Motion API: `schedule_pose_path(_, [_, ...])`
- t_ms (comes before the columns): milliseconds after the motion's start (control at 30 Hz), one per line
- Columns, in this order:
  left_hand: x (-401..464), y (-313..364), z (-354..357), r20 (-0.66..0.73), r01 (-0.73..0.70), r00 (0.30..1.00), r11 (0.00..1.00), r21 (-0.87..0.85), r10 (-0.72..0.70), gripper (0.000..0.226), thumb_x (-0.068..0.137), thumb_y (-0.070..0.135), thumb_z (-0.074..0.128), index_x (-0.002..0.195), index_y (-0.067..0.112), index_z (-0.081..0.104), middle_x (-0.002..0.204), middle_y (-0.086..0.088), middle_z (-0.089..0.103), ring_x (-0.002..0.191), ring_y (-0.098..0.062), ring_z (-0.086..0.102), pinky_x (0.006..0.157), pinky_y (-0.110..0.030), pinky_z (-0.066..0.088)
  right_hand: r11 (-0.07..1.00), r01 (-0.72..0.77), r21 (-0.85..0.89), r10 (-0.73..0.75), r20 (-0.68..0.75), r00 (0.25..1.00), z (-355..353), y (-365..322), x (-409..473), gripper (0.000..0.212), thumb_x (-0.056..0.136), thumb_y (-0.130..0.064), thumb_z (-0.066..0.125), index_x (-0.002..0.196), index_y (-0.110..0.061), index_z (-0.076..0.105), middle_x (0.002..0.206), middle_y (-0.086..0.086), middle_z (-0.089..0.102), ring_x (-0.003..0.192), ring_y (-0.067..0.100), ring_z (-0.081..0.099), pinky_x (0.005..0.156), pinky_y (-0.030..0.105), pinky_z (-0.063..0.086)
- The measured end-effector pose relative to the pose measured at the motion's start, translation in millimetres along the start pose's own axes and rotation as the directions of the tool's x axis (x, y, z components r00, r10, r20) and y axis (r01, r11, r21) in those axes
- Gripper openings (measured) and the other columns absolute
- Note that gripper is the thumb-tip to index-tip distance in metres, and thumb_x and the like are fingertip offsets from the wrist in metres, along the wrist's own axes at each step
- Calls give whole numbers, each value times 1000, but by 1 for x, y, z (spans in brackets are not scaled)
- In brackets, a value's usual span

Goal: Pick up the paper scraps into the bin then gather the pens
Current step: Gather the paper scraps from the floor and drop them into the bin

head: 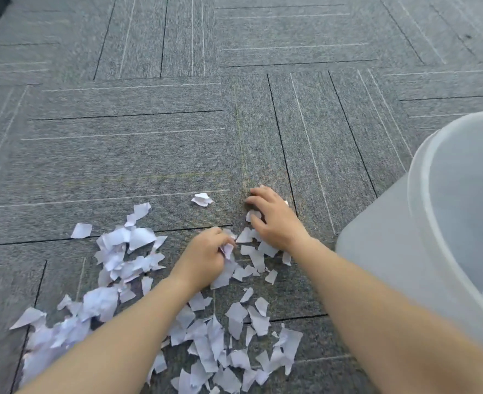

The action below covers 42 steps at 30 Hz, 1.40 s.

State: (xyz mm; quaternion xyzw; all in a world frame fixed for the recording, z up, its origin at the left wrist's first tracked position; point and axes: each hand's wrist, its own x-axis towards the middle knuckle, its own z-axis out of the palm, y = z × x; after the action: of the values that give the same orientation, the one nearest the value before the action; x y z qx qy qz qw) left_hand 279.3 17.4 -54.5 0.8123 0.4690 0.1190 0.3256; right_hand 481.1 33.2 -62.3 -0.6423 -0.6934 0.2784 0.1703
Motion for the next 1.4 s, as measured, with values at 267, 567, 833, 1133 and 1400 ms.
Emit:
schedule_pose_path(267, [-52, -5, 5, 114, -24, 993, 985, 168, 4, 73, 71, 68, 55, 130, 27, 43, 146, 8, 35, 138, -15, 24, 116, -39, 20, 971, 217, -97, -210, 78, 975, 15, -18, -98, 42, 89, -39, 51, 125, -20, 56, 130, -3, 53, 123, 14, 45, 104, 36, 40])
schedule_pose_path(567, [-103, -13, 10, 298, -247, 945, 890, 383, 134, 122, 53, 93, 42, 149, 25, 9, 152, 5, 21, 138, -16, 17, 116, -32, 9, 931, 189, -312, -110, 256, 960, 34, -28, -175, 102, 71, -89, 38, 152, -31, 16, 160, -2, 15, 147, 19, 7, 118, 45, 10])
schedule_pose_path(833, [-125, -25, 31, 218, -262, 960, 847, 462, 178, 114, 70, 87, 31, 149, 11, 1, 148, -4, 23, 136, -22, 23, 115, -41, 23, 890, 209, -406, -126, 223, 967, 70, -29, -176, 104, 77, -85, 29, 150, -26, -16, 161, 9, -6, 148, 24, -10, 120, 47, 4])
schedule_pose_path(1133, [-95, -20, 29, -88, -96, 984, 878, 469, 155, 49, 86, 46, 37, 118, 10, 49, 110, -8, 55, 98, -25, 52, 85, -41, 50, 856, 258, -449, -216, 143, 966, 70, -54, -122, 69, 89, -59, 41, 142, -15, 37, 143, 11, 42, 129, 30, 39, 107, 45, 36])
schedule_pose_path(1400, [-90, -14, 23, -13, -204, 971, 857, 473, 239, 17, 86, 23, 42, 73, 13, 48, 57, -3, 51, 45, -23, 53, 31, -30, 41, 898, 212, -386, -178, 122, 976, 68, -71, -103, 18, 84, -15, 65, 90, -7, 51, 84, 10, 53, 53, 31, 55, 37, 31, 33])
